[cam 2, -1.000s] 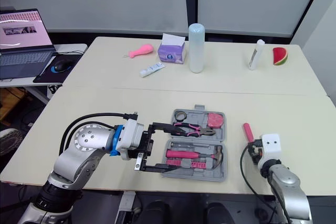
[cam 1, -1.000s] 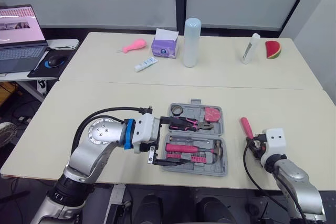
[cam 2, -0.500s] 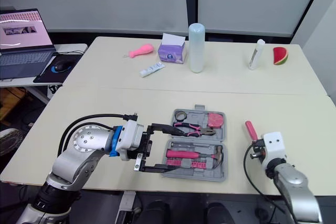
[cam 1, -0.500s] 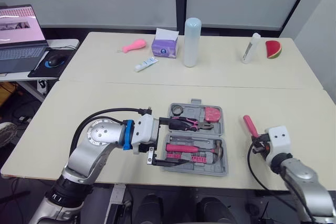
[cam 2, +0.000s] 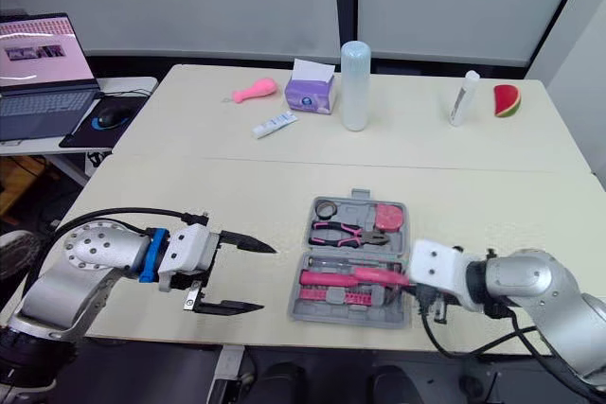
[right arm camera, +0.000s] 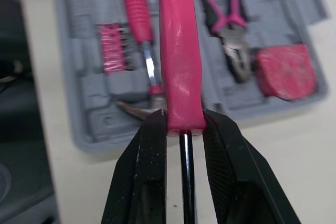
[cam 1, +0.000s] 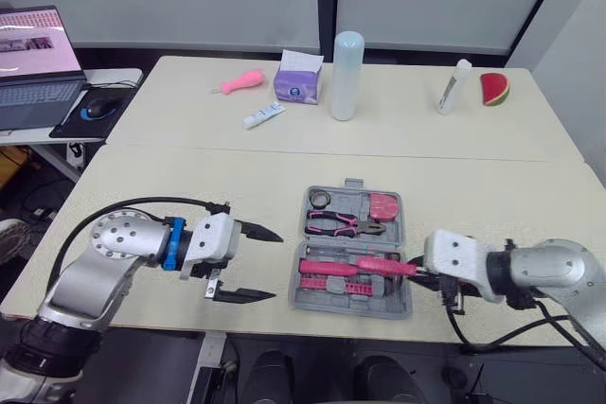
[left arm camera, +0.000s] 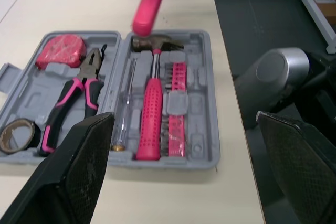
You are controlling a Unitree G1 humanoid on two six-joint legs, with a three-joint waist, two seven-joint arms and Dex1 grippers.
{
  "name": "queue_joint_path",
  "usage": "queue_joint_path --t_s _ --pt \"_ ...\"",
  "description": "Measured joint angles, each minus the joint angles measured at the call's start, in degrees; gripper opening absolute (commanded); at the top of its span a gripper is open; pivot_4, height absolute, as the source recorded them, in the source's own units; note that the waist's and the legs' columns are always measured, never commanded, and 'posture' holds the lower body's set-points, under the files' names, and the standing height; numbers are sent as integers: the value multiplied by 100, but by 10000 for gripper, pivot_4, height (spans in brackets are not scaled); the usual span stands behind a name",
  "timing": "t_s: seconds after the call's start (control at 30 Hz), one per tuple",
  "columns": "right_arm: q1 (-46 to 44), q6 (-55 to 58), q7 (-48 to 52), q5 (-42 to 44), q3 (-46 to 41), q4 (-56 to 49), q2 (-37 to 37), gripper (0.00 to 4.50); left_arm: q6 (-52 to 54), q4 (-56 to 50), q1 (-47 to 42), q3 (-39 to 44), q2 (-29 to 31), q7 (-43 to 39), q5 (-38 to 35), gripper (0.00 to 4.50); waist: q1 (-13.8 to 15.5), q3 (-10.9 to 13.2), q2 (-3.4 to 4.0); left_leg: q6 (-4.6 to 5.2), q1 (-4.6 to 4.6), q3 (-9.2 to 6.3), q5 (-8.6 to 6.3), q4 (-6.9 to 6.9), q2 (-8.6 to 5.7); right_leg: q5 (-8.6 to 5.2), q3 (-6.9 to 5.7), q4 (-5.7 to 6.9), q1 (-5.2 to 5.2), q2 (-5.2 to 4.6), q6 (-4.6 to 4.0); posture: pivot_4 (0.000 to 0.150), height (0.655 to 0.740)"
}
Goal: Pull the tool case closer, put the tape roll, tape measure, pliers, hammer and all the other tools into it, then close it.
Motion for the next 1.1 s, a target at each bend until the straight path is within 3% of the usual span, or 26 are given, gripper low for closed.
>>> queue_joint_path --t_s 0.1,0.17,0.3,0.6,1.1 --pt "-437 316 73 -51 597 7 122 7119 -245 71 91 3 103 -150 131 45000 22 0 -6 0 -3 -3 0 -1 -3 0 -9 -5 0 -25 0 1500 7075" --pt "-1072 588 -15 -277 1405 123 737 7119 -437 100 227 21 198 -234 248 45000 -49 4 -11 -1 2 -5 1 -4 0 1 -5 0 -2 -22 -1 1500 7075" --pt "-1454 926 -106 -460 2278 390 1232 7119 -571 89 390 33 229 -281 306 45000 -28 6 -11 -1 -1 -7 1 -6 -1 1 -10 1 -7 -25 -1 1500 7075" --pt "-1693 1135 -367 -741 2933 767 1789 7119 -945 54 692 38 283 -317 466 45000 -21 5 -12 4 1 -10 -2 -6 -3 1 -15 10 -8 -31 -1 1500 7075" --pt "-1893 1135 -499 -897 3180 1338 2327 7119 -980 52 701 39 319 -280 467 45000 -31 5 -13 2 -6 2 0 -5 -2 1 -10 69 -55 -31 -1 1500 7075"
